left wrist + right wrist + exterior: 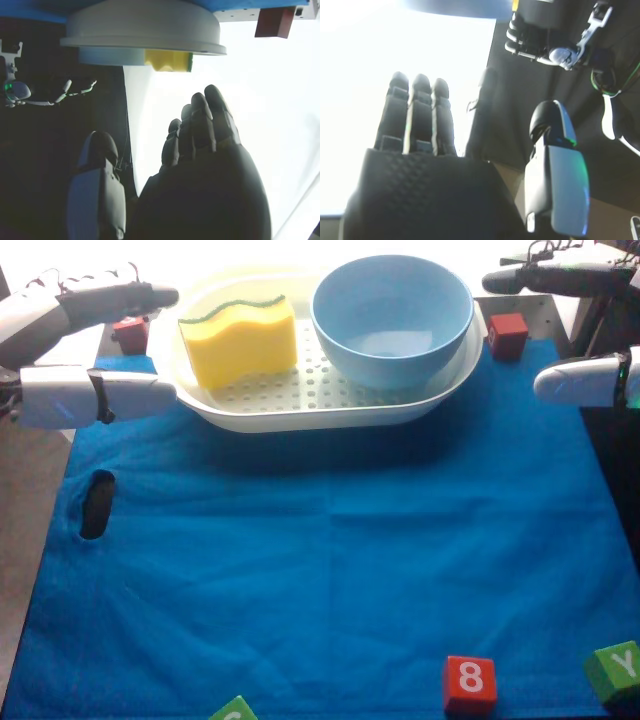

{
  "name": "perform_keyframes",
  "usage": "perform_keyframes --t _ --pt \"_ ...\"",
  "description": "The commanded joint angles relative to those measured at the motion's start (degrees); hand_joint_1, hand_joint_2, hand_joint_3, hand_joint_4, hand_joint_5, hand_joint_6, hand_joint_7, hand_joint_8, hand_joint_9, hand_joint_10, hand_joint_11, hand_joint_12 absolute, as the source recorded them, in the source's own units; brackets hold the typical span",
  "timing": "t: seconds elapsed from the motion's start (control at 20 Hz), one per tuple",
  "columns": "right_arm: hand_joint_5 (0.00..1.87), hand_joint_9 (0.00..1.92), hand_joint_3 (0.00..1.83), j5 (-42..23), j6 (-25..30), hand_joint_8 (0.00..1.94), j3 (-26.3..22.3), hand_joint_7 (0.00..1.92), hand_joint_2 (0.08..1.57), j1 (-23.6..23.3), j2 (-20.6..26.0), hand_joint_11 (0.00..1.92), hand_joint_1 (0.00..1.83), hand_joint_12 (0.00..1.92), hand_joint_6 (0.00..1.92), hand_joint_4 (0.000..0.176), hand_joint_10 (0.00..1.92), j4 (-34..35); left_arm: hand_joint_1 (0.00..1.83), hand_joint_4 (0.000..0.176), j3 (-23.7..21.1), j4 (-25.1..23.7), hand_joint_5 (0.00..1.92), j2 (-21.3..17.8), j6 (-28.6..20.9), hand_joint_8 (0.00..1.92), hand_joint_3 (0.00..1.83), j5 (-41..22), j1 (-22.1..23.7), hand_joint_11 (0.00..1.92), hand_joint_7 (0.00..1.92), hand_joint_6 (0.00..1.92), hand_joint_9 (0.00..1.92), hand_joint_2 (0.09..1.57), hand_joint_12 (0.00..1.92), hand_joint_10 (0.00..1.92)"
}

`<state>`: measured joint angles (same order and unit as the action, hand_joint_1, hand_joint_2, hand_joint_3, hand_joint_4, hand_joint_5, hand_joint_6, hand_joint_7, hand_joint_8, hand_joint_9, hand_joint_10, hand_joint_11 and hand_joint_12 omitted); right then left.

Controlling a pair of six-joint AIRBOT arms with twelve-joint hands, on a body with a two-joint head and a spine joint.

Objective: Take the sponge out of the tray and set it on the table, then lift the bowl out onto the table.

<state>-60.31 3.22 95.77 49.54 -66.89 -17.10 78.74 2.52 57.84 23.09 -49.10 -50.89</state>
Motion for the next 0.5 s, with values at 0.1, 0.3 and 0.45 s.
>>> perform_keyframes --t 0.1,0.3,0.45 --pt "0.33 0.14 0.01 -5.53 0.64 0.00 0.57 0.21 1.08 -0.83 -0.31 0.00 0.56 0.21 0.00 0.095 0.00 3.15 0.63 0.074 0.45 1.24 0.39 -0.02 -0.38 0.01 0.00 -6.48 0.73 0.00 0.34 0.01 0.23 1.00 0.60 0.01" --pt "0.34 0.16 0.01 -4.96 0.64 0.01 0.71 0.24 1.10 -0.82 -0.59 0.02 0.58 0.22 0.00 0.094 0.01 2.69 0.68 0.070 3.10 -1.47 0.41 1.90 -0.36 0.00 0.00 -2.54 4.56 0.00 0.37 0.00 0.26 1.06 0.60 0.00" --pt "0.34 0.18 0.01 -4.91 0.65 0.01 0.91 0.24 1.11 -0.82 -0.88 0.05 0.53 0.24 0.00 0.092 0.01 2.48 0.70 0.091 7.00 -6.37 0.42 4.67 -0.35 0.00 0.00 3.39 11.92 0.00 0.39 0.00 0.28 1.05 0.57 0.00"
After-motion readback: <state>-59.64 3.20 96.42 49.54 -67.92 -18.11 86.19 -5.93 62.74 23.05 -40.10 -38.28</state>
